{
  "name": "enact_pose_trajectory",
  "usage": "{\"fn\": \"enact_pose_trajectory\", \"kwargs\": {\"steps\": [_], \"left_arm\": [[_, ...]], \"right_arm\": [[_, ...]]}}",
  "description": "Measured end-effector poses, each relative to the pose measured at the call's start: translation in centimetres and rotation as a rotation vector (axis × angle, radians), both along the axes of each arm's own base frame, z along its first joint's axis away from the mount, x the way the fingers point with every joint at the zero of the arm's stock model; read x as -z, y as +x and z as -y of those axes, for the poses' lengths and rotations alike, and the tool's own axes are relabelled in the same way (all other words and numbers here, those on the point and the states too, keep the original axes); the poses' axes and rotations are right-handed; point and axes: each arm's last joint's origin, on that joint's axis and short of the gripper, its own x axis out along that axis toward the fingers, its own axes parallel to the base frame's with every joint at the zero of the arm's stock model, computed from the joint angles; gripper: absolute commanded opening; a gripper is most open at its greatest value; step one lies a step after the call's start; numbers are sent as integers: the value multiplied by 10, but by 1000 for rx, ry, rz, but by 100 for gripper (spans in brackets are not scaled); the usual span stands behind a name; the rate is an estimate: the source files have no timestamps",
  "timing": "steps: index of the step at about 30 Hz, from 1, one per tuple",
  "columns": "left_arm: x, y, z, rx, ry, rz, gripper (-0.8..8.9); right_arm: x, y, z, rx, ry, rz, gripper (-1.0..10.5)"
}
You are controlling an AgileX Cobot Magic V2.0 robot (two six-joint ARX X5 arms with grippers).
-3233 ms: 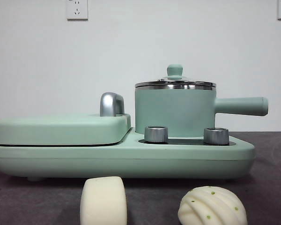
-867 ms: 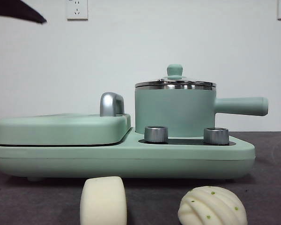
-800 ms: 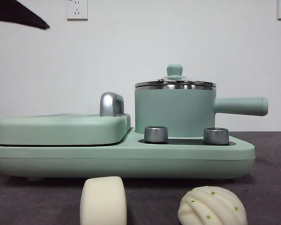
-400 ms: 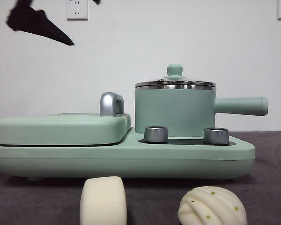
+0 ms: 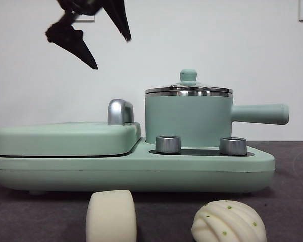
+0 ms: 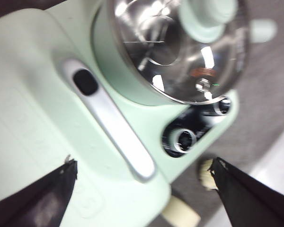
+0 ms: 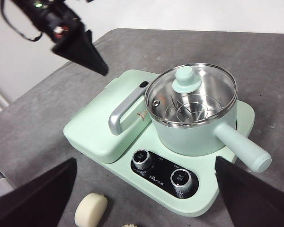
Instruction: Put the buns in a small steamer
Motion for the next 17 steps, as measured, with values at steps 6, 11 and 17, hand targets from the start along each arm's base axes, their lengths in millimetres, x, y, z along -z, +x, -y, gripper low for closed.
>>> {"fn": "enact_pose_trajectory", "kwargs": {"steps": [6, 11, 17], "left_arm": [[-12, 22, 34, 50, 3, 64, 459], [-22, 29, 59, 62, -9, 152, 459], [-25, 24, 87, 89, 6, 232, 459]], "right_arm": [[0, 0, 0, 0, 0, 0, 468], [0, 0, 0, 0, 0, 0, 468], [0, 0, 0, 0, 0, 0, 468]]}}
